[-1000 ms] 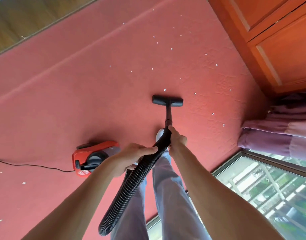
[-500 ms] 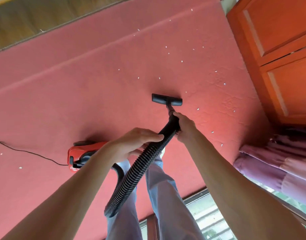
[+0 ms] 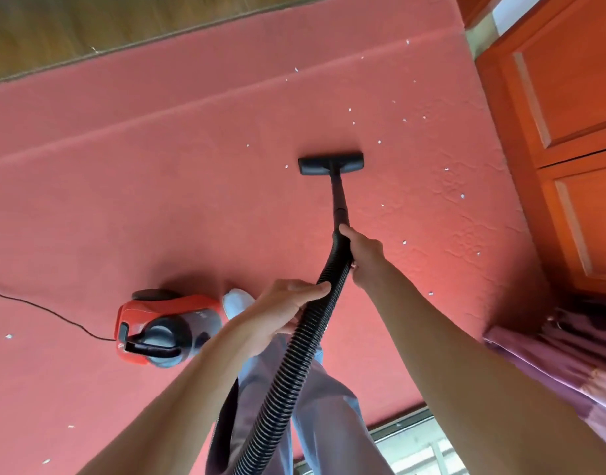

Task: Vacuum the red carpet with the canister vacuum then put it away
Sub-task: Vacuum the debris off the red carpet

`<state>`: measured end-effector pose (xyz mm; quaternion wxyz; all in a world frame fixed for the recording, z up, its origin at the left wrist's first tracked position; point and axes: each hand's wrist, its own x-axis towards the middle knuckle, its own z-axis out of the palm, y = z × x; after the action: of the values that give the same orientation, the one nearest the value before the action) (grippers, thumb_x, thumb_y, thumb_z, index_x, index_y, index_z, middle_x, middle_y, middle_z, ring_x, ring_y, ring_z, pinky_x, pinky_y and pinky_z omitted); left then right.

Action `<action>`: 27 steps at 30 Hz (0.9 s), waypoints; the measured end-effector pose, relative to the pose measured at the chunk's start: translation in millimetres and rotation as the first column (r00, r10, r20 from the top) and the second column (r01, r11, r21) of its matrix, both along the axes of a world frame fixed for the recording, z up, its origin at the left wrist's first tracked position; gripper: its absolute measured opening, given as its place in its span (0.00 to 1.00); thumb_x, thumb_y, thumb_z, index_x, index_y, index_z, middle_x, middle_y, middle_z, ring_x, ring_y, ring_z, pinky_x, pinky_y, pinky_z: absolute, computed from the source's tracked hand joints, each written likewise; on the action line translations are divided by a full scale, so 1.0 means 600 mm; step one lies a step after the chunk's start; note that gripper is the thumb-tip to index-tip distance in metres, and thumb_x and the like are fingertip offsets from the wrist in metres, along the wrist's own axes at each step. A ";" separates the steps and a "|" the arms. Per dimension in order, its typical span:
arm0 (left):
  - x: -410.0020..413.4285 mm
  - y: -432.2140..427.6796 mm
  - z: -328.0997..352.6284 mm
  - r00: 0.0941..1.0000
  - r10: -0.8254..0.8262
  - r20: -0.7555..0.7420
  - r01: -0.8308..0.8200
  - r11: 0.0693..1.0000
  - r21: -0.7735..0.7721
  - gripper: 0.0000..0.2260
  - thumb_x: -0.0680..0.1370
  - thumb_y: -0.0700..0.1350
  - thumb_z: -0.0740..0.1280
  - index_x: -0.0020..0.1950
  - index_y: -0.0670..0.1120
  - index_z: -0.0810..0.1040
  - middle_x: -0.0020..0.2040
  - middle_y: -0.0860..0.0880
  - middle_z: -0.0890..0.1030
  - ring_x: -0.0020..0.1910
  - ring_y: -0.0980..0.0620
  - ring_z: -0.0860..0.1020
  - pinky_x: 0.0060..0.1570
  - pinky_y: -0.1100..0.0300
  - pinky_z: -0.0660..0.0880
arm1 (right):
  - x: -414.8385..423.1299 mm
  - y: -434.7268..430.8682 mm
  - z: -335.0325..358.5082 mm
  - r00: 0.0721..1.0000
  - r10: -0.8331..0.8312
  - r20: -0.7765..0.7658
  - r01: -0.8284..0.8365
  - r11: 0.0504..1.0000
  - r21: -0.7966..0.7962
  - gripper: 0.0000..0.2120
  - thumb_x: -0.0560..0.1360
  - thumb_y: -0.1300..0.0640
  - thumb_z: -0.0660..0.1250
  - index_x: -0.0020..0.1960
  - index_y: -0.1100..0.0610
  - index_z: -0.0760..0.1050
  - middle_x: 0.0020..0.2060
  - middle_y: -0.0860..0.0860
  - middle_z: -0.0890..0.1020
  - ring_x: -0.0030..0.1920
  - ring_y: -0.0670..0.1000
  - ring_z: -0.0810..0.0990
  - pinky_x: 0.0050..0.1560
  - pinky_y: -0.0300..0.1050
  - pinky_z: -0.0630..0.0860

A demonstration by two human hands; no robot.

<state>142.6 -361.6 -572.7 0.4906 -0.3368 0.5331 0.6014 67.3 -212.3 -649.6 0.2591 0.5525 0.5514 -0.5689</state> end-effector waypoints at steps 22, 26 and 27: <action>-0.026 -0.183 -0.006 0.999 -0.012 -0.051 0.018 0.993 0.113 0.13 0.77 0.52 0.71 0.54 0.43 0.84 0.47 0.41 0.87 0.40 0.49 0.84 0.41 0.57 0.81 | -0.039 -0.176 0.011 0.991 0.134 0.011 -0.134 0.991 -0.024 0.20 0.71 0.55 0.75 0.58 0.65 0.78 0.39 0.54 0.81 0.34 0.51 0.78 0.30 0.40 0.72; -0.020 -0.180 -0.010 0.994 0.064 -0.085 -0.051 0.987 0.154 0.16 0.75 0.54 0.73 0.55 0.43 0.83 0.44 0.45 0.84 0.40 0.49 0.81 0.43 0.55 0.81 | -0.079 -0.186 0.024 0.969 0.246 -0.017 -0.245 0.968 0.053 0.20 0.70 0.56 0.75 0.57 0.66 0.78 0.41 0.56 0.82 0.34 0.52 0.78 0.23 0.36 0.69; -0.024 -0.189 -0.004 0.993 0.062 -0.096 -0.042 0.979 0.199 0.17 0.75 0.54 0.73 0.56 0.43 0.83 0.45 0.44 0.84 0.43 0.47 0.81 0.45 0.54 0.81 | -0.086 -0.184 0.032 0.957 0.289 -0.024 -0.287 0.956 0.068 0.20 0.69 0.56 0.75 0.57 0.65 0.78 0.44 0.58 0.84 0.35 0.52 0.79 0.22 0.34 0.68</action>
<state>128.3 -474.8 -575.4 0.4780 -0.2693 0.4863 0.6801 15.7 -322.6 -630.2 0.3120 0.4648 0.6480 -0.5164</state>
